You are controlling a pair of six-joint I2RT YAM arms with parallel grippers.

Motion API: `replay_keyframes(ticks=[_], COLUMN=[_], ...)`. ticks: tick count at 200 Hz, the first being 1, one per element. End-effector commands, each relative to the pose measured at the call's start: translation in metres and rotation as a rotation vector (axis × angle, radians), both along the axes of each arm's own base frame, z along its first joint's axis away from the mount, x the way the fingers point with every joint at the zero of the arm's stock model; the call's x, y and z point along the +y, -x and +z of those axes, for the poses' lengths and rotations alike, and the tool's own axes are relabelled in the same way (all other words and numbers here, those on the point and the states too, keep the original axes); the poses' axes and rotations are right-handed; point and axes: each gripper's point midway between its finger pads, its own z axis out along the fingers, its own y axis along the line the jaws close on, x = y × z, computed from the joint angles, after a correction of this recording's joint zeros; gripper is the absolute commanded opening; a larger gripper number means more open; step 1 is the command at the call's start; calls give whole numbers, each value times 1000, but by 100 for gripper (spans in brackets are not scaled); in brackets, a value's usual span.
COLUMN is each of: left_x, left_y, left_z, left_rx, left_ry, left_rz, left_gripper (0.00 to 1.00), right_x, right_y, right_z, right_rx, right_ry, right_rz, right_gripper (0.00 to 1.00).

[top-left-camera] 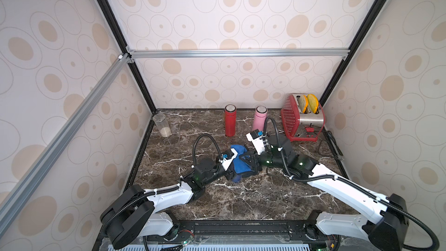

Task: Wipe the surface of the thermos
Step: Wipe the dirt from the surface of the thermos.

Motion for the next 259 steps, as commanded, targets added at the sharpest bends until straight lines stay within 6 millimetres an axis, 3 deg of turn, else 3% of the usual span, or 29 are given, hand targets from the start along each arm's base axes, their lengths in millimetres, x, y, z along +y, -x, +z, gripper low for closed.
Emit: replay_keyframes(ticks=[1, 18, 33, 51, 66, 87, 121, 146, 185, 224, 259], left_x=[17, 27, 48, 88, 129, 167, 195, 199, 182, 155, 161], left_y=[-20, -26, -34, -45, -51, -49, -35, -32, -45, -57, -55], left_z=[46, 61, 79, 99, 105, 109, 114, 105, 85, 83, 85], left_rx=[-52, -33, -5, 61, 140, 254, 411, 594, 882, 1007, 979], left_ry=[110, 160, 256, 464, 689, 899, 1166, 1356, 1583, 1625, 1628], left_rz=[129, 190, 299, 457, 609, 726, 777, 739, 577, 438, 454], left_gripper=[0, 0, 0, 0, 0, 0, 0, 0, 0, 0, 0], right_x=[-41, -59, -75, -91, -99, -97, -67, -34, 5, 19, 20], right_y=[20, 22, 23, 23, 23, 21, 5, -12, -34, -44, -47], right_z=[-46, -31, -16, -2, 8, 19, 35, 52, 67, 75, 81], right_rx=[113, 63, 15, -29, -56, -98, -158, -209, -253, -277, -286], right_ry=[180, 174, 163, 157, 130, 83, -43, -151, -242, -273, -281], right_rz=[-71, -117, -157, -193, -209, -202, -142, -77, -7, 34, 41], right_gripper=[0, 0, 0, 0, 0, 0, 0, 0, 0, 0, 0])
